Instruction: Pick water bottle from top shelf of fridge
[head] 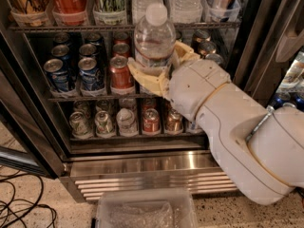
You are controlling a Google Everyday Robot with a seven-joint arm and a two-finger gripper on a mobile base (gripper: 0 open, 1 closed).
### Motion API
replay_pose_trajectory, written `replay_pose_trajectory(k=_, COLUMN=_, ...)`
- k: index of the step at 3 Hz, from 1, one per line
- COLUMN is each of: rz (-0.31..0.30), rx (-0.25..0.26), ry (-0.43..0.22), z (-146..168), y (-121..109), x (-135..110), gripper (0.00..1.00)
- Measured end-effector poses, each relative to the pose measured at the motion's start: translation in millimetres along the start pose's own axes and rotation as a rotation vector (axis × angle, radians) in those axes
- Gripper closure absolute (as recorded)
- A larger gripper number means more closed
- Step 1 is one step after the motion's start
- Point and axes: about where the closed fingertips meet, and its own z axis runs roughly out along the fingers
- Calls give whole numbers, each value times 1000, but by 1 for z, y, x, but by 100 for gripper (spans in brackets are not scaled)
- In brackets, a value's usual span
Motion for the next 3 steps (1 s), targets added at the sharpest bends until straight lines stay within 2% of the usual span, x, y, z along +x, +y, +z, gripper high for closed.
replay_pose_trajectory(k=1, rz=41, rx=-75, ry=37, z=-13, y=20, x=18, gripper=100)
replay_pose_trajectory(k=2, rz=74, rx=-125, ry=43, z=-28, y=28, x=22, gripper=100)
replay_pose_trajectory(k=3, rz=74, rx=-125, ry=43, z=-28, y=28, x=22, gripper=100)
